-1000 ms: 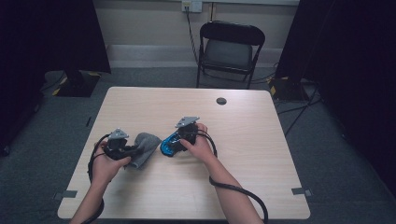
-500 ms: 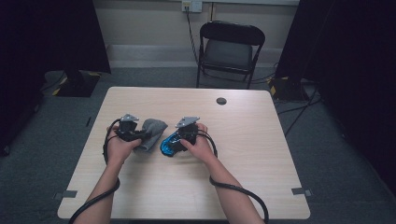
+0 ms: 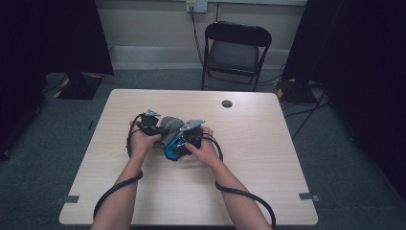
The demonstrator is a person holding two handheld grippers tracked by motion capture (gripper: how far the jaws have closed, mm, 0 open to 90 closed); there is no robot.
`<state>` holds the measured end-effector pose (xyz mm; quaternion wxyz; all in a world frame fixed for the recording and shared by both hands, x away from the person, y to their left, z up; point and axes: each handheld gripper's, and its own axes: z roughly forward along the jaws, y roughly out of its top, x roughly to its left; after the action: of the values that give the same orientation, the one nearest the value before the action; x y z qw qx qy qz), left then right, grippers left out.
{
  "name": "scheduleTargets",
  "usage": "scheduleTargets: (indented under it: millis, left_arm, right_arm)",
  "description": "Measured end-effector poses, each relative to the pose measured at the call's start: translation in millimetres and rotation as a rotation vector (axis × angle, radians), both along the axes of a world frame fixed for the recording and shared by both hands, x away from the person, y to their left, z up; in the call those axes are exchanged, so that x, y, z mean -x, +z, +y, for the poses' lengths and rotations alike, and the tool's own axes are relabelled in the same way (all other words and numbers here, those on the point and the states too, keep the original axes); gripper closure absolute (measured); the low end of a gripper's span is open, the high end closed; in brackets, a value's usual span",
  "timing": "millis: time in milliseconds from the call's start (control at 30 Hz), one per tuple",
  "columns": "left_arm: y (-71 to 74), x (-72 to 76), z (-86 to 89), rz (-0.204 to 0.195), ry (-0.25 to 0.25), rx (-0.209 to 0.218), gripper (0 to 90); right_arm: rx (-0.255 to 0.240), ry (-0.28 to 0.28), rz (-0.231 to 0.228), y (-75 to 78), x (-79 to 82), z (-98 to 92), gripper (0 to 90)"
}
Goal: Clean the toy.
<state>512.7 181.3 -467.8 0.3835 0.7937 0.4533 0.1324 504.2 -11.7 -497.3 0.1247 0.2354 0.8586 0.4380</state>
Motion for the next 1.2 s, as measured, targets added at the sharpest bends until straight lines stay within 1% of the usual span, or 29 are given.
scheduleTargets:
  millis: [67,100,200,267,300,333,433,467,500,667,733,800,833,867,1067,1200]
  left_arm:
    - [-3.2,-2.7,-8.2,0.0,0.0,-0.013,75.4]
    - [-6.6,-4.8,-13.0,-0.005,0.015,-0.024,74.1]
    - [-9.9,-6.8,-16.2,-0.006,0.025,-0.033,72.4]
    - [-14.3,-8.8,-19.0,-0.009,0.047,-0.014,72.2]
    - [-15.7,-9.2,-19.5,-0.003,0.048,-0.013,72.1]
    - [-17.1,-9.4,-20.0,-0.001,0.051,-0.002,72.0]
    - [-19.0,-10.0,-20.7,0.004,0.048,0.002,72.3]
    - [-19.7,-10.4,-22.0,0.007,0.059,0.019,72.4]
    - [-19.2,-10.7,-21.0,0.011,0.045,0.0,72.9]
    - [-20.4,-9.8,-22.2,0.002,0.03,-0.013,75.2]
    - [-21.2,-8.0,-22.1,-0.012,0.014,-0.027,75.9]
    - [-21.3,-7.5,-22.1,-0.013,0.013,-0.025,76.2]
    - [-20.9,-7.0,-21.3,-0.012,0.005,-0.032,76.3]
    - [-20.7,-5.6,-21.1,-0.02,-0.009,-0.038,76.4]
    - [-19.7,-2.2,-16.2,-0.008,-0.02,-0.027,76.8]
    - [-20.2,0.9,-11.8,-0.005,-0.028,-0.007,76.8]
  right_arm:
    - [-0.001,0.0,-0.001,-0.1,0.1,0.0,0.0]
    - [-0.001,-0.001,-0.001,-0.1,0.2,0.1,0.0]
    - [-0.005,-0.003,0.0,-0.3,0.5,0.0,0.0]
    - [-0.008,-0.003,-0.001,-0.5,0.6,-0.2,0.0]
    - [-0.007,-0.003,-0.002,-0.5,0.5,-0.2,0.0]
    - [-0.007,-0.003,-0.001,-0.5,0.5,-0.1,0.0]
    - [-0.002,-0.002,-0.001,-0.2,0.3,-0.1,0.0]
    - [-0.002,-0.001,0.0,-0.2,0.1,-0.1,0.0]
    - [-0.003,-0.001,-0.001,-0.3,0.1,-0.2,0.0]
    - [-0.005,-0.003,0.0,-0.4,0.4,-0.1,0.0]
    - [-0.01,-0.004,-0.003,-0.8,0.2,-0.6,0.0]
    - [-0.011,-0.004,-0.002,-0.9,0.1,-0.7,0.0]
    - [-0.013,-0.004,-0.003,-1.0,0.1,-0.8,0.0]
    - [-0.012,-0.004,-0.002,-0.9,0.0,-0.9,0.0]
    - [-0.014,-0.004,-0.003,-1.1,0.1,-0.9,0.0]
    - [-0.014,-0.003,-0.005,-1.3,0.1,-1.0,0.0]
